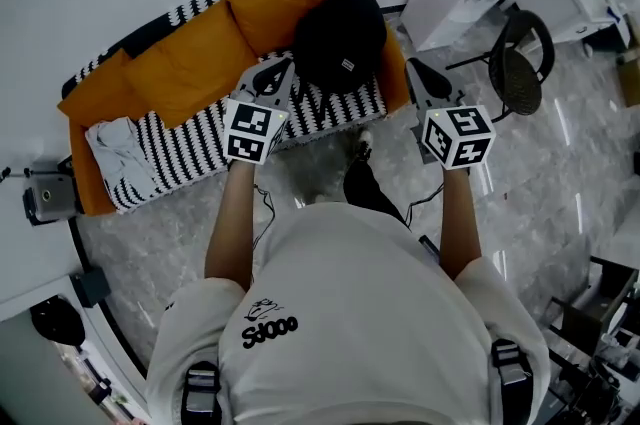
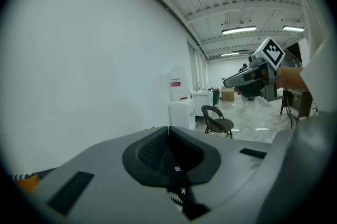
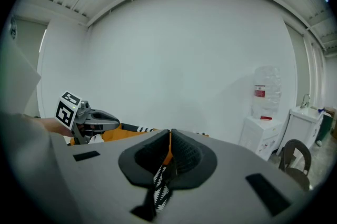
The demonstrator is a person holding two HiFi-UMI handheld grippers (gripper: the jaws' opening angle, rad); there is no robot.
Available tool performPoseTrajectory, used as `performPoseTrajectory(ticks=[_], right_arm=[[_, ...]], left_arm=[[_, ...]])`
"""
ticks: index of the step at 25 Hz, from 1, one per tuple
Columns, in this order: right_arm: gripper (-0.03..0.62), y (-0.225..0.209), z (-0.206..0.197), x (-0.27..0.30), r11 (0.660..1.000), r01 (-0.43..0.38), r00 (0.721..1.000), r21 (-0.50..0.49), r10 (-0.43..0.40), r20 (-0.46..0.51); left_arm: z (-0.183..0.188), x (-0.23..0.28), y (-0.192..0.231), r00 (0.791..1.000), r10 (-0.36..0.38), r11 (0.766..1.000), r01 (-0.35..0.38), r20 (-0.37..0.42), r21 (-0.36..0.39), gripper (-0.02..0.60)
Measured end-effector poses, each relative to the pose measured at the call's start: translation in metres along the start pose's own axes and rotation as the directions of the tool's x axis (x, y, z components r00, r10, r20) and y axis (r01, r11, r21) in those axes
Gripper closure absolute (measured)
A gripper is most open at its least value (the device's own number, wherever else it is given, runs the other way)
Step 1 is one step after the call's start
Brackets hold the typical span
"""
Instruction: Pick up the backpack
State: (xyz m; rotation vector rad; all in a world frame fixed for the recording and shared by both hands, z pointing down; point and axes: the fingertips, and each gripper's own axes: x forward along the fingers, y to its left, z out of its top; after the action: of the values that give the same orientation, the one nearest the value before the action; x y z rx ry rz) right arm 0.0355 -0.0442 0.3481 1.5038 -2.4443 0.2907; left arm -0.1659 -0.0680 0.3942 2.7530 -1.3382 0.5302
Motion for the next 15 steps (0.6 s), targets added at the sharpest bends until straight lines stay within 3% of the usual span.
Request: performPoseTrajectory(ticks=[15], right_arm=[[0.559, -0.15, 0.007, 0.105, 0.999, -0.007, 0.999, 0.051, 0.009, -0.051]], left_arm=[[0.024, 0.173, 0.028, 0.995, -0.023, 1.0, 0.022, -0.092, -0.019, 0.558]])
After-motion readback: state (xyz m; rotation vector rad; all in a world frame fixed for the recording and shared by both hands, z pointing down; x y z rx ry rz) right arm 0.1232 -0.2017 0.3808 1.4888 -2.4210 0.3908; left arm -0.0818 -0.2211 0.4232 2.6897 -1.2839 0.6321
